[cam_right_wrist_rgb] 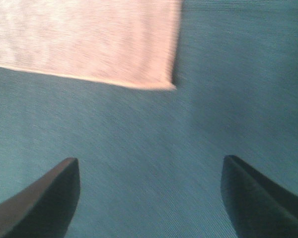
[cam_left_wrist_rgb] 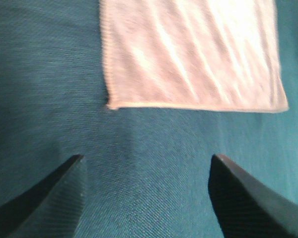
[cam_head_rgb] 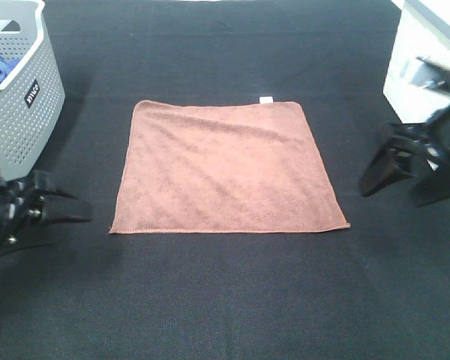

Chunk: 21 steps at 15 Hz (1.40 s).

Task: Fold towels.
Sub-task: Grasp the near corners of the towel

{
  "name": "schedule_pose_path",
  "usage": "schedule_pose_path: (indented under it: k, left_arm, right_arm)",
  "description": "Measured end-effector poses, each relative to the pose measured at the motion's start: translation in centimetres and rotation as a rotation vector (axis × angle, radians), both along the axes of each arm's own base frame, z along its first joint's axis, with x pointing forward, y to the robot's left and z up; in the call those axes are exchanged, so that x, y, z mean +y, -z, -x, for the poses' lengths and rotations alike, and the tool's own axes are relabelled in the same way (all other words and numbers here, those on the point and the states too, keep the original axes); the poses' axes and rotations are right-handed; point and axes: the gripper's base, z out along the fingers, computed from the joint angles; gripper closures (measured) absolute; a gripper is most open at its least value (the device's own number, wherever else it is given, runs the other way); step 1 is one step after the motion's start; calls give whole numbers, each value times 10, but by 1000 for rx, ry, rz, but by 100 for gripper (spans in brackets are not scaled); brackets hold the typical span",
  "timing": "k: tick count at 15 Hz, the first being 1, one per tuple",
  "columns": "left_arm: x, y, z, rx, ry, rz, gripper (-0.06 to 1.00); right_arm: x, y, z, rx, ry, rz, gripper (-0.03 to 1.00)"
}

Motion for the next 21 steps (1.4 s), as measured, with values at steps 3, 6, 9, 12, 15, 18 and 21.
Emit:
schedule_pose_path:
  k: [3, 6, 9, 12, 15, 18, 21]
  left_arm:
    - [-8, 14, -21, -28, 94, 66, 28]
    - [-8, 16, -40, -49, 97, 70, 28]
    - [-9, 22, -58, -61, 97, 70, 28]
    - [-8, 33, -64, -14, 69, 83, 28]
    - [-13, 50, -76, 38, 46, 104, 28]
    - [-35, 54, -88, 35, 89, 130, 28]
    - [-60, 57, -98, 50, 118, 153, 28]
  right_arm:
    - [6, 30, -17, 56, -36, -65, 22]
    - [-1, 45, -32, 60, -8, -129, 22]
    - [-11, 56, -46, 44, 22, -175, 22]
    - [-11, 65, -53, 54, 17, -177, 22]
    - [-11, 79, -60, 75, 3, -174, 22]
    - [-11, 96, -63, 114, 5, -181, 23]
    - [8, 102, -71, 120, -28, -223, 23]
